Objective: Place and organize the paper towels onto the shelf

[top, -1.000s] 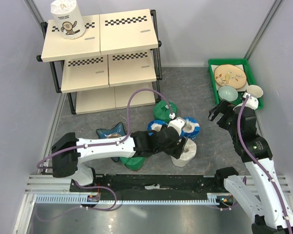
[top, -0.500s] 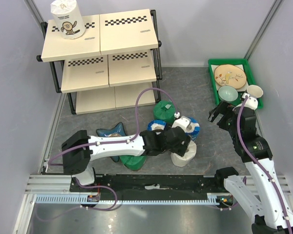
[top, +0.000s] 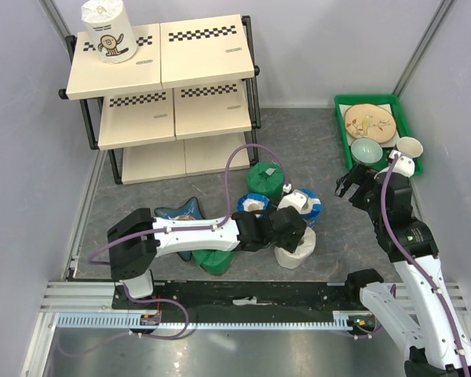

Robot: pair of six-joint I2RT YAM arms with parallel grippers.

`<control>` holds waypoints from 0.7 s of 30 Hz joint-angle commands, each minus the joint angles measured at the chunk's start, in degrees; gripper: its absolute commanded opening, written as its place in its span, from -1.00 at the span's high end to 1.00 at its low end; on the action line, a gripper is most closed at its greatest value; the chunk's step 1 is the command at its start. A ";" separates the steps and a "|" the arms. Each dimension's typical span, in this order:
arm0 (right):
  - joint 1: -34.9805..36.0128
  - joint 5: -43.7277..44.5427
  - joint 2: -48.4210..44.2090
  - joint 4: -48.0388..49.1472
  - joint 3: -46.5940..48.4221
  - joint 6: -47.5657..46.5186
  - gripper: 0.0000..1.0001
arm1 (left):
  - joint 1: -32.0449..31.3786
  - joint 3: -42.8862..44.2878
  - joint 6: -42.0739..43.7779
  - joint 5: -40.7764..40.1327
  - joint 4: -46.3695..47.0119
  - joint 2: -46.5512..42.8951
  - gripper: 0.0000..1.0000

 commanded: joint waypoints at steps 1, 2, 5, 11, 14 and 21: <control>-0.04 1.25 -0.66 0.44 0.20 -0.64 -0.96 | -0.01 2.43 -0.92 -1.22 0.50 1.24 -0.52; -0.04 1.34 -0.66 0.35 0.11 -0.64 -0.96 | -0.01 2.34 -0.84 -0.79 0.77 1.41 -0.50; -0.13 1.60 -0.75 0.44 0.02 -0.73 -0.96 | -0.01 2.60 -0.83 -0.26 1.12 1.68 -0.40; -0.13 1.95 -0.93 0.35 -0.33 -0.65 -0.96 | -0.01 2.69 0.31 0.98 2.00 0.80 -0.11; -0.13 1.96 -0.93 0.35 -0.77 -0.82 -0.96 | -0.01 2.78 1.01 1.06 2.00 -1.22 0.00; 0.05 1.95 -0.66 0.79 -2.27 -0.64 -0.96 | -0.01 4.89 1.89 2.91 2.44 -7.45 0.08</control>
